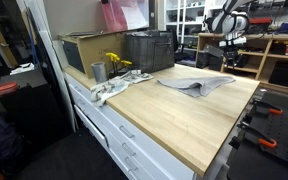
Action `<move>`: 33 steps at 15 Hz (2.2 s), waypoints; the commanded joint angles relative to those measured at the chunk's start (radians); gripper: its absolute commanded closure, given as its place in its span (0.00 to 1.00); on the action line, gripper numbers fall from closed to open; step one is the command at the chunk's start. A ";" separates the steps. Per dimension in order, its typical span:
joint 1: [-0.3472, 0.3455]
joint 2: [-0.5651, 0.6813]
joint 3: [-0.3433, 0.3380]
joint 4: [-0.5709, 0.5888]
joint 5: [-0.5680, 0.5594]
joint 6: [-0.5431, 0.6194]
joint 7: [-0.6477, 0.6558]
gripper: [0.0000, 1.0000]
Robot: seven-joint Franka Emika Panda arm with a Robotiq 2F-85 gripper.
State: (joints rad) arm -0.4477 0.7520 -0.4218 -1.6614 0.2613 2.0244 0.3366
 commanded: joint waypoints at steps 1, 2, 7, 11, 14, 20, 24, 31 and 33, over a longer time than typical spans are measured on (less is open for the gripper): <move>0.021 -0.103 0.035 -0.047 -0.010 0.005 0.008 0.32; 0.023 -0.119 0.054 -0.041 0.000 -0.019 0.002 0.24; 0.079 -0.157 0.137 -0.027 -0.005 0.000 -0.024 0.00; 0.136 -0.141 0.195 0.013 -0.013 0.021 -0.054 0.00; 0.169 -0.114 0.228 0.068 -0.008 0.018 -0.059 0.00; 0.227 -0.042 0.265 0.168 -0.042 0.032 -0.061 0.00; 0.265 0.031 0.275 0.245 -0.095 0.068 -0.071 0.00; 0.331 0.162 0.302 0.382 -0.153 0.139 -0.081 0.00; 0.342 0.192 0.308 0.421 -0.174 0.119 -0.098 0.00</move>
State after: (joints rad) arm -0.1124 0.8909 -0.1205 -1.3215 0.1177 2.1613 0.2769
